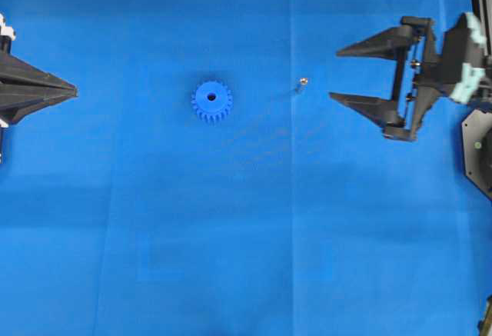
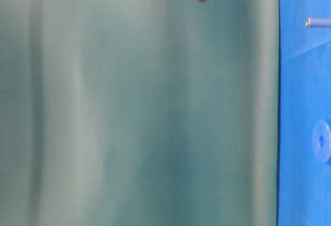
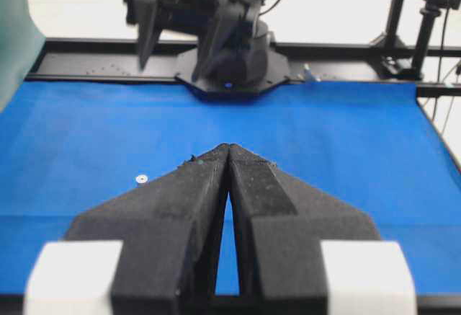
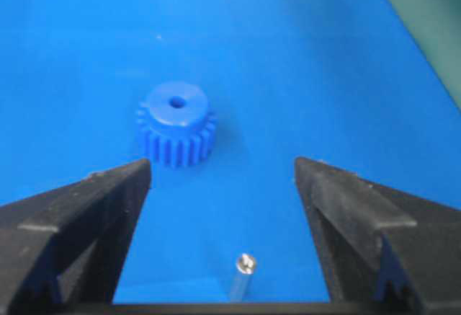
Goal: Insert the shaft placed at a random location into the center hole of the small gear at another random location.
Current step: 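Lower the open right gripper over the small silver shaft, then close the right gripper on the silver shaft and lift it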
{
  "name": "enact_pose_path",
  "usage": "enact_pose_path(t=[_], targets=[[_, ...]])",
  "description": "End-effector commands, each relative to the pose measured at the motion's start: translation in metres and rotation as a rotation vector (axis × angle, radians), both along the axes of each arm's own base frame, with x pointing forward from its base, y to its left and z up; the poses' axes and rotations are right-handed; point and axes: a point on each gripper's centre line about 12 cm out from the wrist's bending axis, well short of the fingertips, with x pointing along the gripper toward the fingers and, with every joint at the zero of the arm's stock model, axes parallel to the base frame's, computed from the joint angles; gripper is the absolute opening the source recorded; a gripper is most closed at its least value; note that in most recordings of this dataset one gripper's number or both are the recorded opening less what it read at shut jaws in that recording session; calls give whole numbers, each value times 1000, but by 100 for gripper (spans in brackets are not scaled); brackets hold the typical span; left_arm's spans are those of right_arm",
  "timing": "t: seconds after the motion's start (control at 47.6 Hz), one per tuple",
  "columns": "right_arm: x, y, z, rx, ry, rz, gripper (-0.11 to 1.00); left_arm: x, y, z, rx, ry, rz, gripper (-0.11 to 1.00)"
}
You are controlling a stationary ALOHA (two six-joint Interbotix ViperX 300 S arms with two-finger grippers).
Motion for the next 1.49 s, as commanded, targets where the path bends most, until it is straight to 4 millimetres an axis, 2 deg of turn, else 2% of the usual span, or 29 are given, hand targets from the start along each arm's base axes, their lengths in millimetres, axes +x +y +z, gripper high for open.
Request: enact_pose_path(t=[0.0, 0.084, 0.399, 0.609, 0.861, 0.924, 1.134, 1.197, 1.47], targets=[[9, -8, -9, 8, 3, -31, 73, 0, 0, 3, 0, -9, 0, 0], [15, -15, -27, 30, 43, -63, 67, -1, 0, 3, 0, -5, 0, 0], [31, -26, -79, 60, 113, -130, 68, -2, 0, 3, 0, -6, 0, 0], [41, -28, -94, 64, 143, -133, 67, -2, 0, 2, 0, -3, 0, 0], [43, -28, -96, 65, 150, -132, 66, -2, 0, 2, 0, 0, 0, 0], [44, -28, -96, 63, 145, -129, 60, -2, 0, 2, 0, 0, 0, 0], [43, -25, -97, 63, 153, -119, 12, -2, 0, 2, 2, 2, -2, 0], [43, -25, -97, 64, 153, -121, 3, -2, 0, 2, 2, 2, 0, 0], [45, -24, -93, 62, 141, -114, 3, -2, 0, 1, 0, 5, -2, 0]])
